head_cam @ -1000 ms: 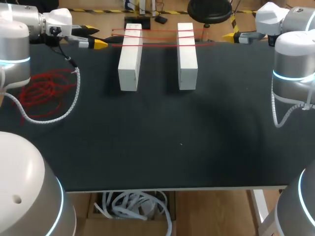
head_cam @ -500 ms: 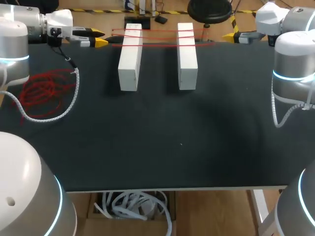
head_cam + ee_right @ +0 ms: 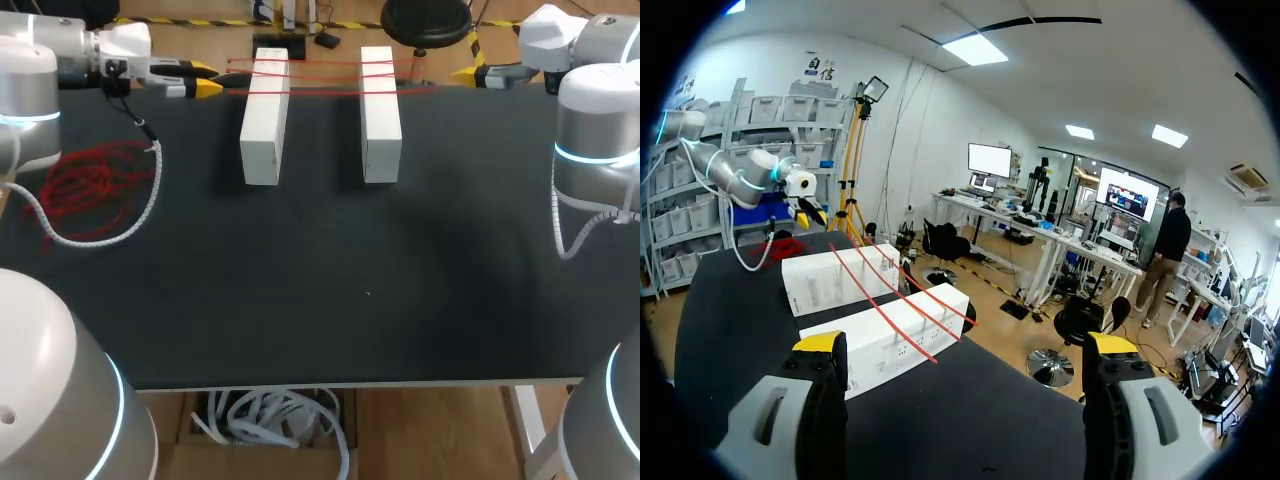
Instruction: Grab the tape and strap the tape.
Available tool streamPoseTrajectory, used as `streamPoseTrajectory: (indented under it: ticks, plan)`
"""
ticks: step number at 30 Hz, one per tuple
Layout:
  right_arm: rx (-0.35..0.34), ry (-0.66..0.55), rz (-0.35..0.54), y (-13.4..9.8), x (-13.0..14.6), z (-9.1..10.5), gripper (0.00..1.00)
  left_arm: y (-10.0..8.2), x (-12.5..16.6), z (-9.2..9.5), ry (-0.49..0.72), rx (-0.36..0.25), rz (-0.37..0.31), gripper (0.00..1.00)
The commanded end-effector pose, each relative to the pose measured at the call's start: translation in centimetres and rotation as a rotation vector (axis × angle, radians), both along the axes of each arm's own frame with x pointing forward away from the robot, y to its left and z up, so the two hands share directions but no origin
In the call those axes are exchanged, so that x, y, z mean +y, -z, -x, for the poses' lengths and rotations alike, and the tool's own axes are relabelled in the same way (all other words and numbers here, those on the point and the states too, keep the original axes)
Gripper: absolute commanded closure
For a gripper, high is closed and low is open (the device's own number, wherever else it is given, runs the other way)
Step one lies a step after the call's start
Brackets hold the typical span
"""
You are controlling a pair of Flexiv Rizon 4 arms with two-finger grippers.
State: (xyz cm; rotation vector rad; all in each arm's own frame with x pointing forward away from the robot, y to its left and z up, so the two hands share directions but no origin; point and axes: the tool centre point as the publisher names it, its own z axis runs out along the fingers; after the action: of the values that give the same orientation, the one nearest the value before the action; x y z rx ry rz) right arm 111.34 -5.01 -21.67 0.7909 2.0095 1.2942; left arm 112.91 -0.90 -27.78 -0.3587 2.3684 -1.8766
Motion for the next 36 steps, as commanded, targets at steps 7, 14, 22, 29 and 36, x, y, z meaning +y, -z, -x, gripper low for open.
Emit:
streamPoseTrajectory:
  ticks: [7,14,22,29,36]
  plan:
    - [0.003,0.000,0.002,0.0,0.0,-0.1,0.00,1.3,-0.3,-1.8,0.068,0.002,0.015,0.76]
    - [0.003,0.000,0.002,0.0,0.0,-0.1,0.00,1.9,-0.3,-2.4,0.079,0.000,0.016,0.71]
    - [0.003,0.000,0.002,0.0,0.0,-0.1,0.00,2.6,-0.2,-3.0,0.089,-0.002,0.022,0.74]
    - [0.003,0.000,0.002,0.0,0.0,-0.1,0.00,3.4,-0.5,-2.8,0.123,-0.002,0.016,0.75]
    - [0.003,0.000,0.002,0.0,0.0,-0.1,0.00,4.2,-0.7,-2.4,0.137,0.005,0.018,0.75]
